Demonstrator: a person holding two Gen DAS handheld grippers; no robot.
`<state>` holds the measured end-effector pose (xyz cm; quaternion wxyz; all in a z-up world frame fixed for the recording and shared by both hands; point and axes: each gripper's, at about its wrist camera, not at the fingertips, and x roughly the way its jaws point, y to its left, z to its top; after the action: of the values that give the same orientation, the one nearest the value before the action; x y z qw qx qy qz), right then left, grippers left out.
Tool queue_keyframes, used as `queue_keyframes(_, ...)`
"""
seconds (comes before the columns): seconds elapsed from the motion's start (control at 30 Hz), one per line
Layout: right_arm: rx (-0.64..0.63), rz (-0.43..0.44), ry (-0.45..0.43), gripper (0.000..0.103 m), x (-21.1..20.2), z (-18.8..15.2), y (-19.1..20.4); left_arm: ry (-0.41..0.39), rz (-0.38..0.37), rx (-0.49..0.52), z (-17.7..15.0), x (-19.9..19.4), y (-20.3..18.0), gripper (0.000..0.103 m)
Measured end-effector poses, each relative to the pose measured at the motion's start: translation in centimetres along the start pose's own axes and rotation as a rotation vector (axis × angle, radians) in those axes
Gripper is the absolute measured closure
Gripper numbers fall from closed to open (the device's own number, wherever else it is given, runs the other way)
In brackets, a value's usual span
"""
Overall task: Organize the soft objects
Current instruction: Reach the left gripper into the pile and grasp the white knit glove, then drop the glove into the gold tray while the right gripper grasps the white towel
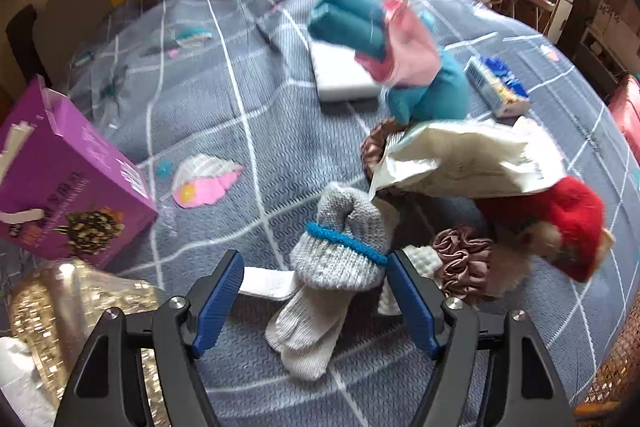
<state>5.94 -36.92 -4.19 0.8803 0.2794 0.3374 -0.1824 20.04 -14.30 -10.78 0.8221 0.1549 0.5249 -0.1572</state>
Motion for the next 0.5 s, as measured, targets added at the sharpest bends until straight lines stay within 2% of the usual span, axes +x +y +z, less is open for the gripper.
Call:
queue_keyframes(0.03, -0.002, 0.0, -0.001, 0.0, 0.0, 0.0, 0.0, 0.022, -0.022, -0.018, 0.0, 0.7, 0.2, 0.043)
queue_keyframes(0.07, -0.004, -0.002, -0.003, 0.0, 0.0, 0.0, 0.1, 0.039, -0.045, -0.04, 0.0, 1.0, 0.3, 0.063)
queue_keyframes(0.13, -0.012, -0.001, -0.007, 0.0, -0.1, 0.0, 0.2, 0.026, -0.064, -0.059, -0.4, 0.5, 0.5, 0.068)
queue_keyframes(0.27, -0.02, 0.009, -0.014, 0.002, -0.3, 0.0, 0.3, -0.011, -0.161, -0.084, -1.4, -2.1, 0.9, 0.07)
queue_keyframes(0.37, -0.028, 0.063, -0.005, 0.008, -0.4, -0.1, 0.6, -0.036, -0.215, -0.125, -1.8, -4.1, 2.0, 0.07)
queue_keyframes(0.43, -0.056, 0.111, -0.009, 0.014, -0.9, -0.3, 1.1, -0.058, -0.221, -0.123, -1.9, -5.4, 2.5, 0.07)
queue_keyframes(0.5, -0.095, 0.161, -0.002, 0.016, -1.4, -0.8, 1.9, -0.079, -0.222, -0.118, -1.8, -6.5, 3.0, 0.07)
